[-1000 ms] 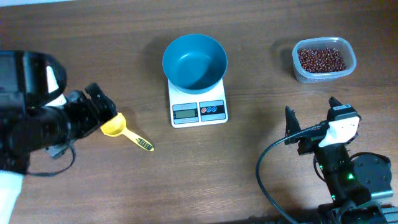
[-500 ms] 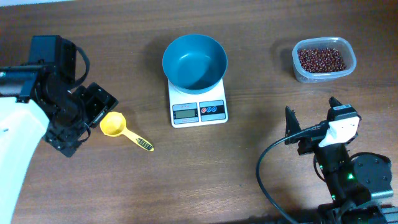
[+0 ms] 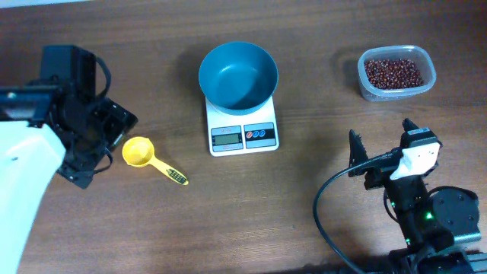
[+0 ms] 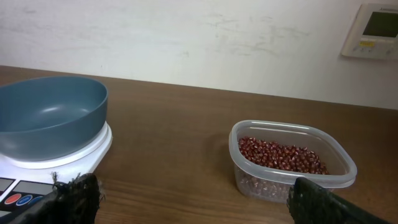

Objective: Scoop item into bowl and weigh 50g on scale
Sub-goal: 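Lower the left gripper and grasp the yellow scoop's cup rim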

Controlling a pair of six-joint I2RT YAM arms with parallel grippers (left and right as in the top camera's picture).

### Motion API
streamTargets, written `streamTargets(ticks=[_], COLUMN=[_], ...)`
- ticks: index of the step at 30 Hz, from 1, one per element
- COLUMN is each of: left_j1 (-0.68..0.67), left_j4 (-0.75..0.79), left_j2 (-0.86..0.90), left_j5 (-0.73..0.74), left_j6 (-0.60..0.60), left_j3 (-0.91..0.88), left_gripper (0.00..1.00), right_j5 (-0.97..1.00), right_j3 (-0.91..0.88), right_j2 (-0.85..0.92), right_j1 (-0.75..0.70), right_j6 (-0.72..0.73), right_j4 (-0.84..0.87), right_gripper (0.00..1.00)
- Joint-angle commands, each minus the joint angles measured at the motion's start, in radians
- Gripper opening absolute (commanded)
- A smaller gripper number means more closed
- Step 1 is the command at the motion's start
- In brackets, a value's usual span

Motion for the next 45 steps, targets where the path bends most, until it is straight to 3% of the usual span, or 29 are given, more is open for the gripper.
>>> streamTargets(ticks=[1,2,5,18,19,20,28,31,38,44,45], left_j1=[0.004,0.004,0.004,0.004,0.004,0.004,0.004,0.004,0.004,0.004,0.004], left_j4=[0.064,0.085,0.162,0.501,0.513,0.516,0.526,0.526,0.544,0.546,0.546], left_j2=[0.021,0.021,0.021,0.022,0.022,0.025,0.122,0.161,0.162,0.162,0.162], left_j5=[-0.006,-0.007,-0.006,0.004,0.005,0.004,0.031,0.050,0.050,0.046,0.046], left_j6=[-0.028,-0.028,-0.028,-0.028,-0.028,-0.029,-0.028,-0.029,-0.028,-0.028,-0.028], left_j3=[-0.078,-0.094,-0.151,-0.383,-0.389,-0.392,-0.392,-0.392,-0.392,-0.392,-0.392], left_gripper=[0.99,1.00,0.89,0.86,0.84,0.73,0.66,0.48,0.42,0.22,0.14], right_j5=[0.012,0.012,0.012,0.012,0.012,0.012,0.012,0.012,0.012,0.012,0.012], right_j3=[-0.008,-0.008,-0.008,-0.008,-0.008,-0.008,-0.008,-0.008,-0.008,-0.008,-0.008], right_j2=[-0.002,-0.002,-0.002,-0.002,-0.002,-0.002,-0.002,-0.002,-0.002,-0.002,-0.002], right_j1=[-0.006,-0.006,-0.006,-0.006,-0.006,-0.006,-0.006,-0.006,-0.006,-0.006,-0.006], right_j6=[-0.003,-0.003,-0.003,-0.003,-0.003,-0.003,-0.003,-0.003,-0.003,-0.003,-0.003], right_j4=[-0.003,-0.003,-0.003,-0.003,-0.003,-0.003,-0.003,-0.003,-0.003,-0.003,-0.003], right_gripper=[0.99,0.99,0.99,0.99,0.99,0.99,0.99,0.99,0.99,0.99,0.99])
